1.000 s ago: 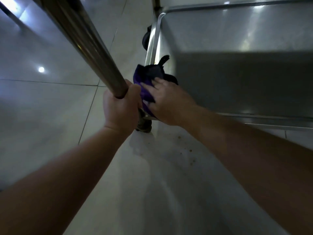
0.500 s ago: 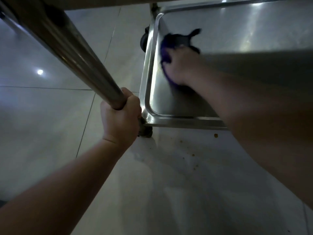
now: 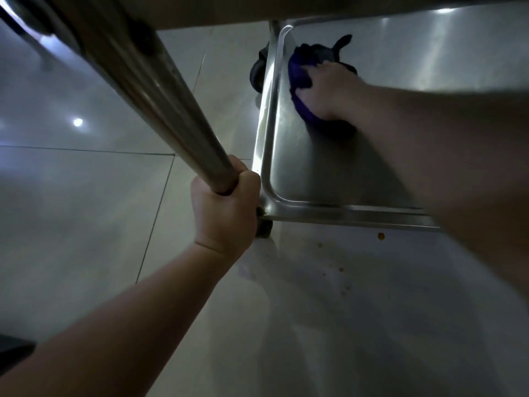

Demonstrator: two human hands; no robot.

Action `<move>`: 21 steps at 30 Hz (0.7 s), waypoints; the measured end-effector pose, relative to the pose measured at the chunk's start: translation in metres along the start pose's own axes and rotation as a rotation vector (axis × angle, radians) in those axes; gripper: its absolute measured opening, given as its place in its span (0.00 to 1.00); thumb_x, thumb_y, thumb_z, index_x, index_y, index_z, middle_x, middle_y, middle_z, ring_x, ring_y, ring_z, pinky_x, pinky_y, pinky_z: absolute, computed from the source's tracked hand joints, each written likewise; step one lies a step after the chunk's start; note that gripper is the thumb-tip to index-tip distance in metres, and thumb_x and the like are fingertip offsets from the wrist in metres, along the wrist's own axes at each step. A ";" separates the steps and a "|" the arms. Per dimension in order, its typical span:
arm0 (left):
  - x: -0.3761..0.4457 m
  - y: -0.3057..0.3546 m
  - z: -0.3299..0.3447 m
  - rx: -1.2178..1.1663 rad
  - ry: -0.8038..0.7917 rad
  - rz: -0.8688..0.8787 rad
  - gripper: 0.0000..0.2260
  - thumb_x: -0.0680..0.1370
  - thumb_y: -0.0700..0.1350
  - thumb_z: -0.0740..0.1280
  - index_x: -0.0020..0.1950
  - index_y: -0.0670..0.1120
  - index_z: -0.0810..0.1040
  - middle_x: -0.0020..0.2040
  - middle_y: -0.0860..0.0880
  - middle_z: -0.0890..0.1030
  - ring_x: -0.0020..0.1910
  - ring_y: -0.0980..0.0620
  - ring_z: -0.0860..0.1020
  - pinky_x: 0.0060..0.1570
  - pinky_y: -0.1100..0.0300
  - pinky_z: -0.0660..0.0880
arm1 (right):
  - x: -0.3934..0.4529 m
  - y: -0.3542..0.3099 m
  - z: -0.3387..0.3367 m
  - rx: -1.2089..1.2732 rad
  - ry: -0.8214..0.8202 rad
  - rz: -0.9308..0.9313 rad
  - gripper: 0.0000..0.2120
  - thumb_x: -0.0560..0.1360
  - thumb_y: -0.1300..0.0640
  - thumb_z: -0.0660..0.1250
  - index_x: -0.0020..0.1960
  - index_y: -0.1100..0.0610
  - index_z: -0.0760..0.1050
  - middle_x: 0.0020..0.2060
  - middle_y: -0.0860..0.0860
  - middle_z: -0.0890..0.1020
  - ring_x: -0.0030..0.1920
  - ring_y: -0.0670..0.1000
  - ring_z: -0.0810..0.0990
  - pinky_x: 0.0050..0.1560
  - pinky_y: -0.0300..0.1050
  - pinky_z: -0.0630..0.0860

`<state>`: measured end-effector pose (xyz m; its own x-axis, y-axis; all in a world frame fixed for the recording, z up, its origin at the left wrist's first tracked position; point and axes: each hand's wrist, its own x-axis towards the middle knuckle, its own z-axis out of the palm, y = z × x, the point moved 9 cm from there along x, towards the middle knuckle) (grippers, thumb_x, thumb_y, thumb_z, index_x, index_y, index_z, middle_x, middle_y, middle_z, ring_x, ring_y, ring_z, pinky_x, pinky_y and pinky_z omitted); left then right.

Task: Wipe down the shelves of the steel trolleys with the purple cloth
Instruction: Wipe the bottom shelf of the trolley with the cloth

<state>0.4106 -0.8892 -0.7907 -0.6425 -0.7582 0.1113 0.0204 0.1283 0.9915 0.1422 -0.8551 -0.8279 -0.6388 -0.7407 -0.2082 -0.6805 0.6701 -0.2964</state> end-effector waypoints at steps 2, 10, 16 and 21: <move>0.000 0.001 -0.001 -0.001 -0.007 0.007 0.08 0.69 0.43 0.65 0.30 0.51 0.73 0.27 0.48 0.71 0.29 0.46 0.70 0.32 0.56 0.71 | 0.005 -0.030 0.003 0.051 0.046 -0.003 0.25 0.83 0.48 0.55 0.79 0.52 0.65 0.76 0.57 0.69 0.75 0.60 0.66 0.74 0.57 0.63; -0.006 0.001 -0.003 -0.007 -0.026 0.012 0.09 0.70 0.41 0.66 0.31 0.50 0.73 0.29 0.49 0.73 0.30 0.46 0.71 0.34 0.54 0.70 | -0.128 -0.097 0.060 0.048 -0.264 -0.662 0.27 0.80 0.50 0.64 0.79 0.44 0.67 0.81 0.50 0.64 0.82 0.46 0.54 0.81 0.47 0.52; -0.007 -0.005 -0.004 -0.003 0.008 -0.044 0.07 0.67 0.43 0.66 0.30 0.48 0.71 0.28 0.48 0.72 0.29 0.47 0.70 0.31 0.55 0.71 | -0.074 -0.074 0.036 0.021 -0.178 -0.455 0.27 0.83 0.46 0.62 0.81 0.42 0.61 0.81 0.51 0.60 0.80 0.51 0.57 0.73 0.39 0.51; -0.004 -0.004 -0.004 0.051 -0.005 -0.008 0.08 0.68 0.44 0.66 0.29 0.50 0.71 0.28 0.49 0.72 0.29 0.47 0.71 0.31 0.53 0.71 | 0.023 -0.052 0.008 0.023 -0.067 0.014 0.30 0.86 0.44 0.52 0.84 0.49 0.51 0.82 0.59 0.58 0.81 0.62 0.56 0.79 0.58 0.55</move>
<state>0.4165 -0.8896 -0.7953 -0.6462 -0.7562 0.1029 -0.0238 0.1547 0.9877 0.1661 -0.9074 -0.8242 -0.6222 -0.7333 -0.2741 -0.6629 0.6798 -0.3139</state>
